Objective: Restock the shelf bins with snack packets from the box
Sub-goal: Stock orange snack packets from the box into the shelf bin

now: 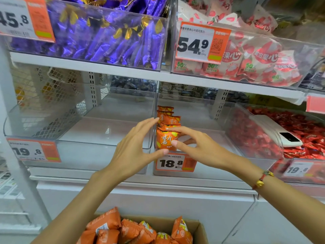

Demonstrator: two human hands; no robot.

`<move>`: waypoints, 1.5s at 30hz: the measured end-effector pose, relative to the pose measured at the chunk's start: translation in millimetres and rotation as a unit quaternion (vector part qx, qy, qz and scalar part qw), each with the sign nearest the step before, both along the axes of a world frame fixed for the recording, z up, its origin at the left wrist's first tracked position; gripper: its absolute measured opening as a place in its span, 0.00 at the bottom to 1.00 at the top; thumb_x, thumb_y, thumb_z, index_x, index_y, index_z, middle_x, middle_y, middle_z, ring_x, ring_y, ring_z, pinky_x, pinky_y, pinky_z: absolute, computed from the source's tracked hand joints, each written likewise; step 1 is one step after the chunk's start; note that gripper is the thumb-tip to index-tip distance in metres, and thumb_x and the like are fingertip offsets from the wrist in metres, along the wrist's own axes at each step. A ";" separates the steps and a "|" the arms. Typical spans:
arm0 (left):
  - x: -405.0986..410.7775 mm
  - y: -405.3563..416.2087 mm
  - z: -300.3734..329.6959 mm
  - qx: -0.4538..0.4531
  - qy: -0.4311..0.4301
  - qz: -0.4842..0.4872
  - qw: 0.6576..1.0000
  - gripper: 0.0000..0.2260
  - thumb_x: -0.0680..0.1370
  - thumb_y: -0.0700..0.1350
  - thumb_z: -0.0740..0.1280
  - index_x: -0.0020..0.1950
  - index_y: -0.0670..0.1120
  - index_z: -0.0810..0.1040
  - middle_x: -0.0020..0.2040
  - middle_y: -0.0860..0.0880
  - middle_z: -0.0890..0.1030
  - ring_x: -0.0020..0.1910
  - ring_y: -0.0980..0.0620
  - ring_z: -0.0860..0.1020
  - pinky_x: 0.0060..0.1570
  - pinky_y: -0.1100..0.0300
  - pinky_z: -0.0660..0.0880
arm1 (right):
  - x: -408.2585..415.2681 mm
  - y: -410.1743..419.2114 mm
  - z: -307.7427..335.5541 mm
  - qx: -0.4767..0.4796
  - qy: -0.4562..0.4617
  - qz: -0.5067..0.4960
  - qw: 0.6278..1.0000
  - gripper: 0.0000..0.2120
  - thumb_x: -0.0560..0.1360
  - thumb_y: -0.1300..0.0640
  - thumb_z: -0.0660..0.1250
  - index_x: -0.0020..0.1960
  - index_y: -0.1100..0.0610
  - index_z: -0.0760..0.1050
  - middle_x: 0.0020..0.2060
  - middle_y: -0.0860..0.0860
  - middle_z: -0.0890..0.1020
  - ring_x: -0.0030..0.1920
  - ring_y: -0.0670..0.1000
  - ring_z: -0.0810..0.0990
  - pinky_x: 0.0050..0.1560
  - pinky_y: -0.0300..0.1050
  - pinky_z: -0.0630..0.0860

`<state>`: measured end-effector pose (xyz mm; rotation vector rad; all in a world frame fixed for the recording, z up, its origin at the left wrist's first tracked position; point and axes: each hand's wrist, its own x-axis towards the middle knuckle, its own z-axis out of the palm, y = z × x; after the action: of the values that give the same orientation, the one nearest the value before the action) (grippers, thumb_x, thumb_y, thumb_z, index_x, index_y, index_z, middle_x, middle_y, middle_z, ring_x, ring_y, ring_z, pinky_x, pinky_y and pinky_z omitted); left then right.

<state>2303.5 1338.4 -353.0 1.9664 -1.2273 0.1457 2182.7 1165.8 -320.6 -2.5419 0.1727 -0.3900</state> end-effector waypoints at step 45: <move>7.4 -11.7 8.9 0.137 -0.018 0.069 0.988 0.53 0.59 0.75 0.66 0.77 0.63 0.43 0.70 0.62 0.71 0.64 0.59 0.75 0.58 0.60 0.72 | 62.4 -38.8 -7.8 0.327 0.125 -0.048 0.936 0.26 0.77 0.52 0.67 0.71 0.49 0.62 0.54 0.48 0.80 0.51 0.47 0.82 0.46 0.38 0.80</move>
<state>2310.9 1326.7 -344.1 2.2973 -1.1842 0.0849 2245.0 1127.0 -328.4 -1.9137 0.4442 -0.0237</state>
